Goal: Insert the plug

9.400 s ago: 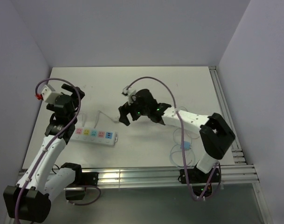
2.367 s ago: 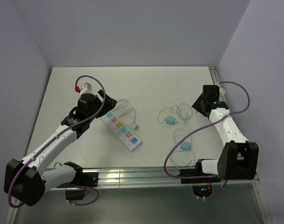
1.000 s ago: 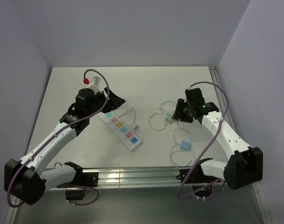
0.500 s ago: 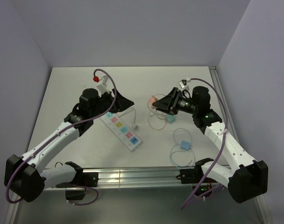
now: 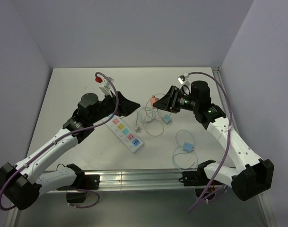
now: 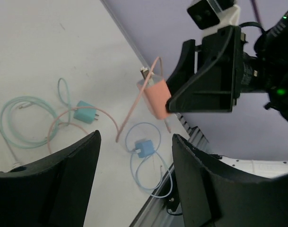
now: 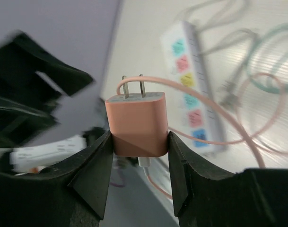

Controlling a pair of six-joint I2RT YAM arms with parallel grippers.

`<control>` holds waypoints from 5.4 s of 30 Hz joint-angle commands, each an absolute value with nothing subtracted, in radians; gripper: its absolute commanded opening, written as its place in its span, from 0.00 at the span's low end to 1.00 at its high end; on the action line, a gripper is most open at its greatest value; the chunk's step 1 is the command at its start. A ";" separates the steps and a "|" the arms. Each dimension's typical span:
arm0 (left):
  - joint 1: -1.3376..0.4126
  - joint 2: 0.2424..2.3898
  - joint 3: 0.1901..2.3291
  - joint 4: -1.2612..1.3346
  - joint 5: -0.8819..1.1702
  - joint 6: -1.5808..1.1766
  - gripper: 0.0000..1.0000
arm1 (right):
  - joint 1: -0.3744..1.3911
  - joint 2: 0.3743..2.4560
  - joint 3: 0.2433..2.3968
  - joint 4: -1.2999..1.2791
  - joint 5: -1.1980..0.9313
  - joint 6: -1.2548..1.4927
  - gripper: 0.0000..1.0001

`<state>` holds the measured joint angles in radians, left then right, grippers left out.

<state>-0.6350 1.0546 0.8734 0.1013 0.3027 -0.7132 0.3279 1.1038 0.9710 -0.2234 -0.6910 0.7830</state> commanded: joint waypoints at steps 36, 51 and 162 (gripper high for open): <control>-0.818 1.025 0.609 0.501 0.267 -0.655 0.74 | 0.298 0.933 0.944 -0.436 -0.592 0.735 0.00; -0.841 1.189 1.006 0.039 0.115 -0.862 0.74 | 0.294 0.871 0.882 -0.317 -0.786 0.533 0.00; -0.887 1.057 0.626 0.781 -0.022 -1.262 0.00 | 0.609 0.946 0.719 0.482 -0.431 1.054 0.35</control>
